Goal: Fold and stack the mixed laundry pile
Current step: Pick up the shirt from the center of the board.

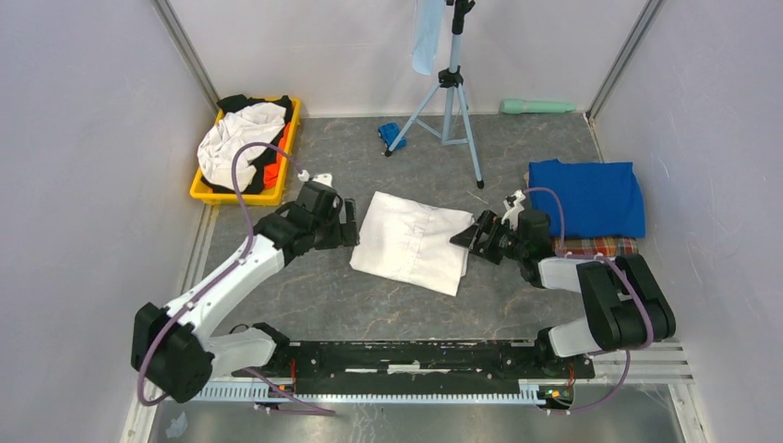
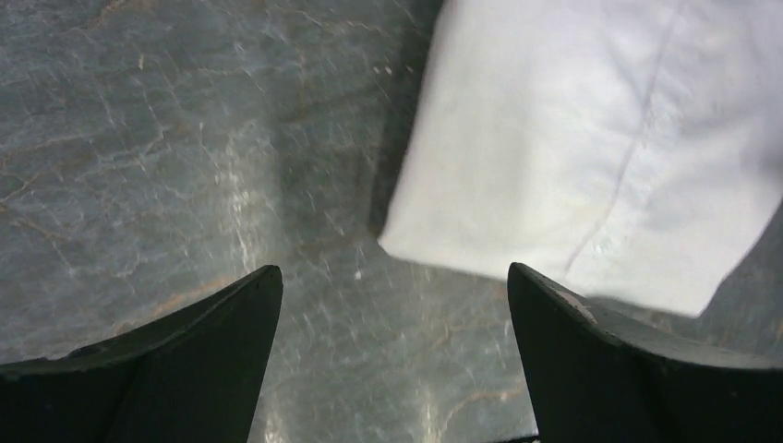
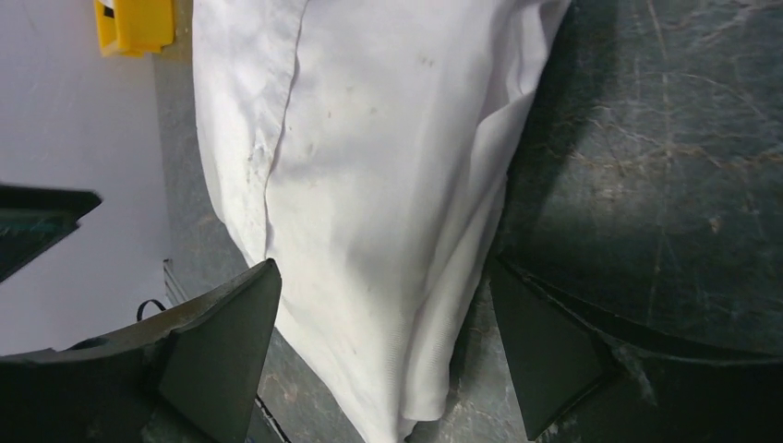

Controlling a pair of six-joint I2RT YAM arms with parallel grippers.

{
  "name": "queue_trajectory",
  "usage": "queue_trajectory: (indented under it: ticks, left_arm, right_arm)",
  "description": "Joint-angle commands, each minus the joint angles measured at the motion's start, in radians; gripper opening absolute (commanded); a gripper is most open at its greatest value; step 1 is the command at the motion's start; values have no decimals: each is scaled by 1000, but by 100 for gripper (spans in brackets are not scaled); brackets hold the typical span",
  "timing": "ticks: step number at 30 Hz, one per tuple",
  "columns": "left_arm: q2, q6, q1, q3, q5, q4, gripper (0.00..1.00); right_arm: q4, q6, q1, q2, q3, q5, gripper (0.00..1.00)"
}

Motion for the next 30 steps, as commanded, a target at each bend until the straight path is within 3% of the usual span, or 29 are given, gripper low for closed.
queue_trajectory:
  ticks: [1, 6, 11, 18, 24, 30]
  left_arm:
    - [129, 67, 151, -17, 187, 227, 98]
    - [259, 46, 117, 53, 431, 365, 87]
    - [354, 129, 1, 174, 305, 237, 86]
    - [406, 239, -234, 257, 68, 179, 85]
    - [435, 205, -258, 233, 89, 194, 82]
    - [379, 175, -260, 161, 118, 214, 82]
  right_arm:
    - [39, 21, 1, 105, -25, -54, 91]
    - [92, 31, 5, 170, -23, -78, 88]
    - [190, 74, 21, 241, -21, -107, 80]
    - [133, 33, 29, 185, -7, -35, 75]
    - [316, 77, 57, 291, -26, -67, 60]
    - [480, 127, 100, 343, -35, -76, 63]
